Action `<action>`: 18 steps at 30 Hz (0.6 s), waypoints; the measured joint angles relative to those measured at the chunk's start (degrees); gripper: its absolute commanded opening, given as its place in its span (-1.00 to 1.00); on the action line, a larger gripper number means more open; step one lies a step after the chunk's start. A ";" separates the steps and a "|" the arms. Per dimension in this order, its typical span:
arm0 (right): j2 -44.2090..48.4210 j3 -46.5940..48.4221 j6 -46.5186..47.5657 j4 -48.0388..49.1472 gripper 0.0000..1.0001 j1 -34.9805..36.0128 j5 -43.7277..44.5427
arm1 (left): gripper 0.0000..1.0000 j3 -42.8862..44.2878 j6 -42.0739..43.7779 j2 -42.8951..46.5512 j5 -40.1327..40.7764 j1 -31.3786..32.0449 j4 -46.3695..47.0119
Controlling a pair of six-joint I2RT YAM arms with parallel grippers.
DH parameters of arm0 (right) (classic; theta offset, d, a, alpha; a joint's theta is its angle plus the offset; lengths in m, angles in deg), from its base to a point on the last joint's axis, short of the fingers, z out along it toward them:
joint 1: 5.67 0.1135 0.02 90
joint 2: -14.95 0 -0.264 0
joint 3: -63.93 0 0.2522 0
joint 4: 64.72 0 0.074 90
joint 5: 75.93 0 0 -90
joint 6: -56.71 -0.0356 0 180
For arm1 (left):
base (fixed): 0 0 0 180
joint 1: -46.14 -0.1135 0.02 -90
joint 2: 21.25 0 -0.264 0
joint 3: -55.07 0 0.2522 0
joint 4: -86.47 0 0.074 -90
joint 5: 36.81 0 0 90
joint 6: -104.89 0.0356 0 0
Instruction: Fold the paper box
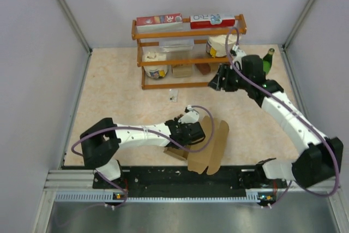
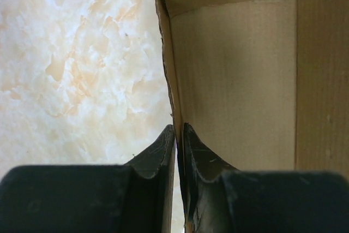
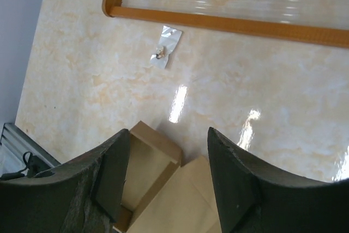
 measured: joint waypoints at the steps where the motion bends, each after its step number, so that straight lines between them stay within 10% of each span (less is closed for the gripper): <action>1: -3.28 2.49 0.59 -0.07 0.18 0.24 -0.70 | -0.68 -0.92 0.42 0.87 -0.59 -0.17 1.31; 18: -43.43 31.32 2.89 -1.44 0.21 8.02 -0.57 | -0.68 -15.91 4.00 12.70 -11.32 -9.77 17.29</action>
